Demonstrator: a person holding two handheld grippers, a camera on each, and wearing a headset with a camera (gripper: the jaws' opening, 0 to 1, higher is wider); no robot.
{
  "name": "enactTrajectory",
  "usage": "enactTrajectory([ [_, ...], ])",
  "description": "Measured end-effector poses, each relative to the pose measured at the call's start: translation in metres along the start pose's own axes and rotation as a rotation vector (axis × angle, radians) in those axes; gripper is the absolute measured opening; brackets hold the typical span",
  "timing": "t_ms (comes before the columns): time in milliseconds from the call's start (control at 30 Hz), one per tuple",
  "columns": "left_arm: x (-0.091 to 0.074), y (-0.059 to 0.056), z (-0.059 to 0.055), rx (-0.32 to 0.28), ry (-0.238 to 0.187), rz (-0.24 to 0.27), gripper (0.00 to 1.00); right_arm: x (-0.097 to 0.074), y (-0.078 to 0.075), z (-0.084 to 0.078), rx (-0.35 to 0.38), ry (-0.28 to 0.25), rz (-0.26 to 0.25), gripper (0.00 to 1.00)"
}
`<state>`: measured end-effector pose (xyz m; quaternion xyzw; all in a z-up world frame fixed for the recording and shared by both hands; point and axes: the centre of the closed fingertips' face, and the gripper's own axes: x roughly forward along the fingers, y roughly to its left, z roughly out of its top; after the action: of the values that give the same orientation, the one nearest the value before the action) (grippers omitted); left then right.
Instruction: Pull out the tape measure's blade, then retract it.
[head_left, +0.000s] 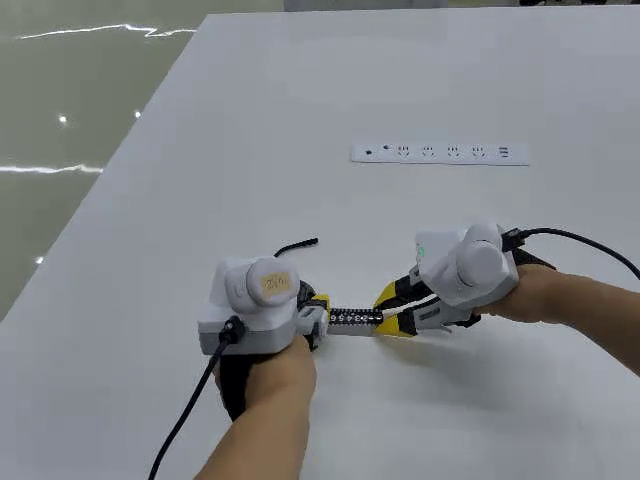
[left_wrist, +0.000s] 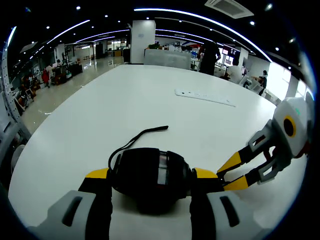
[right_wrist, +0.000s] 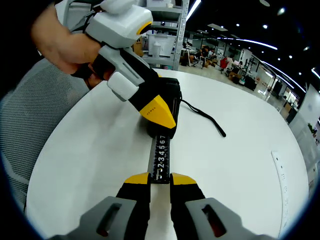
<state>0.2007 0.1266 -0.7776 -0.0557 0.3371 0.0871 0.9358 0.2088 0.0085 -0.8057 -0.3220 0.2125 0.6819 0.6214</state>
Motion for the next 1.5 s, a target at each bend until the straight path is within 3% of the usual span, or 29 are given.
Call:
enactTrajectory([
  [567,-0.005,-0.001,0.0,-0.008,0.0,-0.008,0.59,0.005,-0.002,0.005,-0.009,-0.005,-0.004,0.14],
  [1300,0.0,0.002,-0.001,-0.012,0.0,-0.025,0.59,0.01,0.001,0.014,-0.016,-0.012,-0.005,0.14],
  [1367,-0.008,-0.001,0.0,-0.013,0.0,-0.025,0.59,0.011,0.001,0.014,-0.017,-0.011,-0.005,0.14],
  [1500,-0.002,0.001,-0.001,-0.014,0.0,-0.027,0.59,0.011,0.002,0.017,-0.02,-0.012,-0.006,0.14],
])
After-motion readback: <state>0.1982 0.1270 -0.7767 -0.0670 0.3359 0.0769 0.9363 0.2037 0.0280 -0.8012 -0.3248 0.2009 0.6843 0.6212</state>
